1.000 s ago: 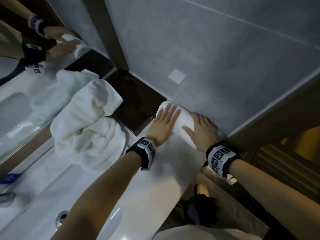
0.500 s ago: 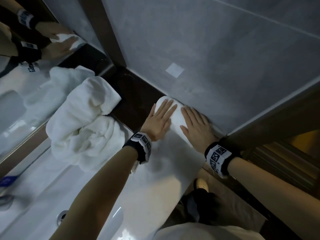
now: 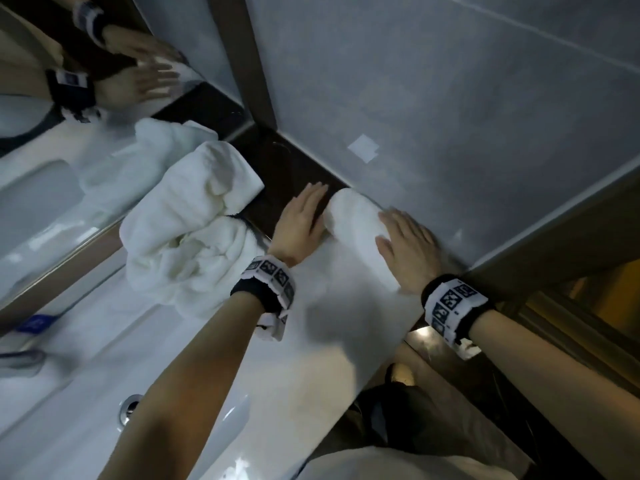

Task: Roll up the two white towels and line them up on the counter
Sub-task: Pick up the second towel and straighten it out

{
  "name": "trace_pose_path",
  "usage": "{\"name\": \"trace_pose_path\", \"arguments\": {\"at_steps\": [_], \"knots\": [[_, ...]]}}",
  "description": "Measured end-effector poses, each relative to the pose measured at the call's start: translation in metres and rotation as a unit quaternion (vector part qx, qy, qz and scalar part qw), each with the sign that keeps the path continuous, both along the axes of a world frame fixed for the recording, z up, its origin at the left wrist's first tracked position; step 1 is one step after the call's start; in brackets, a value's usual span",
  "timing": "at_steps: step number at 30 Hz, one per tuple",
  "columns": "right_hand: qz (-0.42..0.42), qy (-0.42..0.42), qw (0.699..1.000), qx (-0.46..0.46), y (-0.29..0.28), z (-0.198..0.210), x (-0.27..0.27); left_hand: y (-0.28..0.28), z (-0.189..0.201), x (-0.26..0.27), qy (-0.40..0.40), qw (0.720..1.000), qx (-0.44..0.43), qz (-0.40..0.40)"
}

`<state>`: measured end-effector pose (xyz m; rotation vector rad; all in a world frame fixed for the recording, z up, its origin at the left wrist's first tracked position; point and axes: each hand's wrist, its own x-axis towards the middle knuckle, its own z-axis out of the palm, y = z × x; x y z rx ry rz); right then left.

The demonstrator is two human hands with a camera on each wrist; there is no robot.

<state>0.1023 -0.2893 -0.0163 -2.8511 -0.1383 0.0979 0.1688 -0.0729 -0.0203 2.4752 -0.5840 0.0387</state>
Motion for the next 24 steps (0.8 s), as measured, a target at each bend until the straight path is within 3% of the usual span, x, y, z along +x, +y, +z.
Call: {"name": "trace_pose_path", "arguments": {"at_steps": [2, 5, 12, 16, 19, 21, 24], "knots": [[-0.01, -0.03, 0.999, 0.038, 0.011, 0.012, 0.006, 0.031, 0.008, -0.006, -0.045, 0.991, -0.05, 0.119], [0.03, -0.024, 0.997, 0.073, 0.039, 0.025, 0.019, 0.076, 0.017, -0.022, -0.078, 0.969, -0.046, 0.231], [0.153, 0.024, 0.984, 0.089, 0.117, 0.036, 0.055, 0.15, 0.02, -0.083, -0.008, 0.911, -0.033, 0.41], [0.222, 0.029, 0.972, 0.064, 0.155, 0.035, 0.076, 0.165, 0.01, -0.117, 0.036, 0.888, -0.026, 0.458], [0.283, 0.036, 0.957, 0.048, 0.174, 0.029, 0.09, 0.16, -0.001, -0.13, 0.087, 0.888, -0.016, 0.452], [0.362, 0.055, 0.931, 0.008, 0.184, 0.021, 0.094, 0.149, -0.009, -0.133, 0.124, 0.891, 0.018, 0.435], [0.479, 0.068, 0.861, -0.157, 0.192, 0.004, 0.089, 0.128, -0.02, -0.132, 0.17, 0.905, 0.067, 0.384]]}}
